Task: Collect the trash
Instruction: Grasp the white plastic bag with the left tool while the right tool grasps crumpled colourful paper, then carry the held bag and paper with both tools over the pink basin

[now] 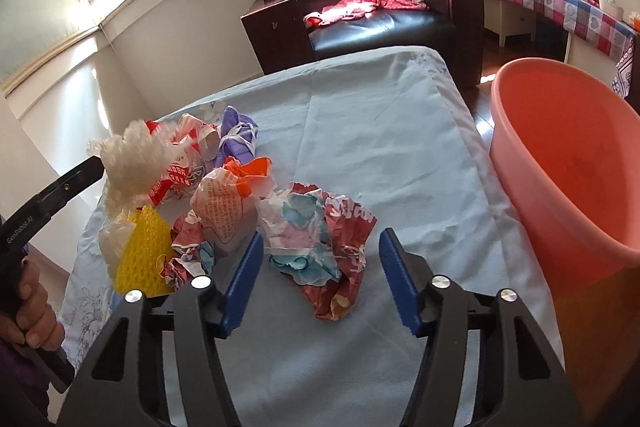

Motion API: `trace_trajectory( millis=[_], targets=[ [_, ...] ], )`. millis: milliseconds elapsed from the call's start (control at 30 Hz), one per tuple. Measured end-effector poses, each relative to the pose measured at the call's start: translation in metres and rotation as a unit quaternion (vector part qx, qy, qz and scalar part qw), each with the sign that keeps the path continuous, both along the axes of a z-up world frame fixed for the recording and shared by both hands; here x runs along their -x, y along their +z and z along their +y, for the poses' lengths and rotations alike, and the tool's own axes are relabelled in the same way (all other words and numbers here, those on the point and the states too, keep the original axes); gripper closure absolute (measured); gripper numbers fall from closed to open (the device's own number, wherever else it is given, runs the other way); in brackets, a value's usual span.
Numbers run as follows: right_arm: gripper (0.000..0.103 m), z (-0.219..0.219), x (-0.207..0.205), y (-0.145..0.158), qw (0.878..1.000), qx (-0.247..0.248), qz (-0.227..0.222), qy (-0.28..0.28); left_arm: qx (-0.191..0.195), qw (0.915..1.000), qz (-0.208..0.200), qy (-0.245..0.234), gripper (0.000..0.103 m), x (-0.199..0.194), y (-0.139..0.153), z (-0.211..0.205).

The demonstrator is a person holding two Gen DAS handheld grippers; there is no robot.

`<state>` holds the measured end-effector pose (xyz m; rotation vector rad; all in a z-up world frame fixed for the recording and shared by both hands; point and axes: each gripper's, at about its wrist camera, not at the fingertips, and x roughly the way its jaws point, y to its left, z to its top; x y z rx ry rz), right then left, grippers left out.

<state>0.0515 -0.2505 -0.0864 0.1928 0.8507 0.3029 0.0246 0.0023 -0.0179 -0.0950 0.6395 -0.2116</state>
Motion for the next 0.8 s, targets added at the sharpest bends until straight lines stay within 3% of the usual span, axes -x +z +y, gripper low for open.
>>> trace_trajectory(
  millis=[67,233,800],
  targets=[
    [0.053,0.001,-0.004,-0.003,1.0,-0.001,0.009,0.001,0.003,1.0,-0.002,-0.001,0.1,0.0,0.003,0.0],
    [0.083,0.0,-0.008,-0.008,1.0,-0.006,0.027,0.0,0.009,0.9999,-0.012,-0.001,0.1,0.001,0.009,-0.001],
    [0.087,-0.036,0.015,0.034,0.998,-0.012,-0.053,-0.036,0.027,0.9981,-0.03,-0.046,0.1,-0.012,0.03,-0.055]
  ],
)
